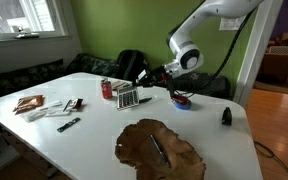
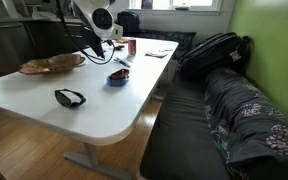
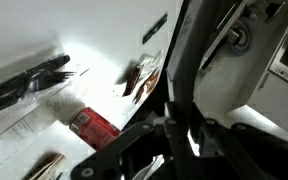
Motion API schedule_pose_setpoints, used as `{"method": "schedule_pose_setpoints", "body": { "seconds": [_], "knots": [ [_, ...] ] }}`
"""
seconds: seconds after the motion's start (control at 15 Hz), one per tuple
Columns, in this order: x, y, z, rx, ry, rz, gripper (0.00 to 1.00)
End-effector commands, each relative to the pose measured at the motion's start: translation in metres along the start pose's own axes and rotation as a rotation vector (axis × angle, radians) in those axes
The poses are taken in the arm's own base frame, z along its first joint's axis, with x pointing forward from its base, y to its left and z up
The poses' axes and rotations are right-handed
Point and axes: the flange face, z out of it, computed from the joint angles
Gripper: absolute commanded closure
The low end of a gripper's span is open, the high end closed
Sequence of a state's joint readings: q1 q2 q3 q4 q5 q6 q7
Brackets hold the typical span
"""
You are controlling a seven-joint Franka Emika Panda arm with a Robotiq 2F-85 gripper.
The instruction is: Take the calculator off of the wooden plate
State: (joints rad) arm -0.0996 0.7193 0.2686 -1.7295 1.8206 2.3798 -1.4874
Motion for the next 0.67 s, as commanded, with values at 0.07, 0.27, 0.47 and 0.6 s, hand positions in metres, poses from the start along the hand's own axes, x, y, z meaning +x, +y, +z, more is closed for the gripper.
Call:
{"method": "schedule_pose_setpoints", "body": {
  "seconds": [0.07,0.27,0.47,0.6],
  "knots": [
    [0.006,0.015,0.018,0.04,0.187,0.072,0.96],
    [-0.02,0.027,0.043,-0.01,0.122,0.114,0.96],
    [-0.044,0.037,0.065,-0.015,0.046,0.129,0.96],
    [-0.048,0.038,0.077,-0.008,0.056,0.107,0.96]
  ]
}}
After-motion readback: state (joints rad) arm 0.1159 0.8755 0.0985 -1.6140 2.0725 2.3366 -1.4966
